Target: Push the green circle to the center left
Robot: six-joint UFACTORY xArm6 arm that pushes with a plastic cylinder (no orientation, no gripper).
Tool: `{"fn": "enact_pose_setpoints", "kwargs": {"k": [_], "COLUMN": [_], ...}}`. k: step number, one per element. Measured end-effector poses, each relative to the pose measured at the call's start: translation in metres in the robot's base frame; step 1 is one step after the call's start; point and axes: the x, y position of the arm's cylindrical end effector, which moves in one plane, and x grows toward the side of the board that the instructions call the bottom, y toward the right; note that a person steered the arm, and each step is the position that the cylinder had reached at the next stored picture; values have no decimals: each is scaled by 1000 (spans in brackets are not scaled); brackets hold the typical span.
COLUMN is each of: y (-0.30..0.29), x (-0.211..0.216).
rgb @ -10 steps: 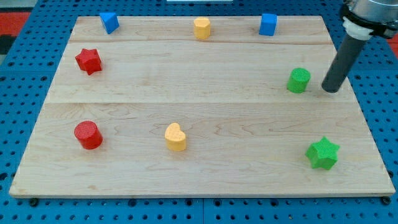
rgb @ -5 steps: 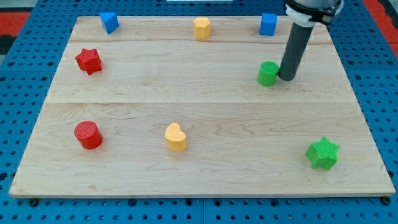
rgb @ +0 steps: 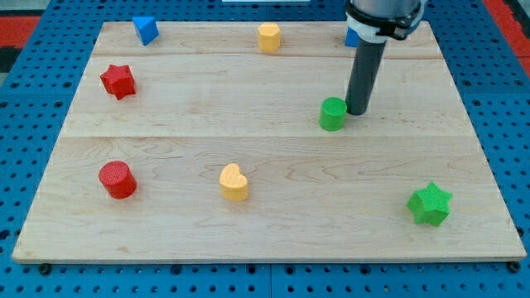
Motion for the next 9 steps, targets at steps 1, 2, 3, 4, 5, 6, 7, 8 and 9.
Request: {"fn": "enact_pose_setpoints", "kwargs": {"k": [1,2,3,4,5,6,7,8,9], "y": [-18,-48,-45,-45,-30,-28,-41,-48,-97], "x": [21,26,26,26,25,22,16,-2,-6]}}
